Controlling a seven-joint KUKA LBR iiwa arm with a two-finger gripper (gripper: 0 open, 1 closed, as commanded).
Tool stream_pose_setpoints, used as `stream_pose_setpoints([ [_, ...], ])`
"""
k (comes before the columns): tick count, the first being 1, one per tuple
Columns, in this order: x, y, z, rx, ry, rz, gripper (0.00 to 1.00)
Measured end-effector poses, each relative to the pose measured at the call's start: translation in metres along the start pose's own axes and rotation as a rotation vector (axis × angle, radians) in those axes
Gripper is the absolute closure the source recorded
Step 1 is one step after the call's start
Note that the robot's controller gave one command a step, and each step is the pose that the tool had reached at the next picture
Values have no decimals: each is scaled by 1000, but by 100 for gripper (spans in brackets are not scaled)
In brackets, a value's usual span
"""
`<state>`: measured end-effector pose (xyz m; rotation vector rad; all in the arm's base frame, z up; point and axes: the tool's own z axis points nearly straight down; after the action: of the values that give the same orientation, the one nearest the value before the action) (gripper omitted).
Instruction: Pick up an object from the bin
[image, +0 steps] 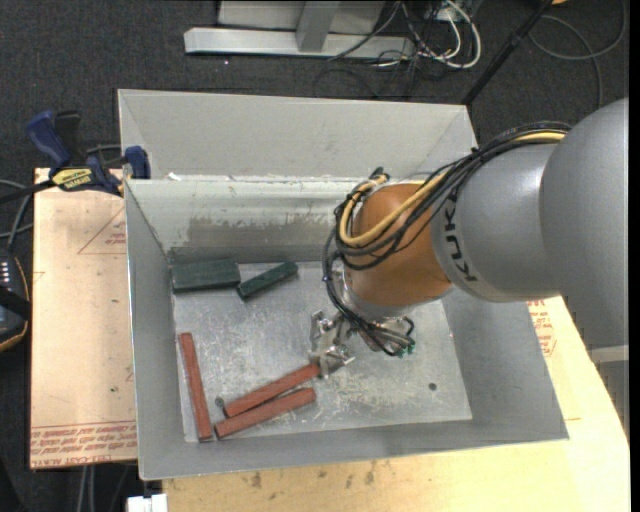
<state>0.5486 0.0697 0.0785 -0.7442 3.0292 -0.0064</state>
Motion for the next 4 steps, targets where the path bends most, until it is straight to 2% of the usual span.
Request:
stream_pose_setpoints([
  [1,-11,0,-140,-9,16,23,100],
  [2,-11,0,-139,-9,17,23,0],
  [3,-11,0,-139,-9,17,23,0],
  [4,-8,15,-88,-8,13,0,0],
])
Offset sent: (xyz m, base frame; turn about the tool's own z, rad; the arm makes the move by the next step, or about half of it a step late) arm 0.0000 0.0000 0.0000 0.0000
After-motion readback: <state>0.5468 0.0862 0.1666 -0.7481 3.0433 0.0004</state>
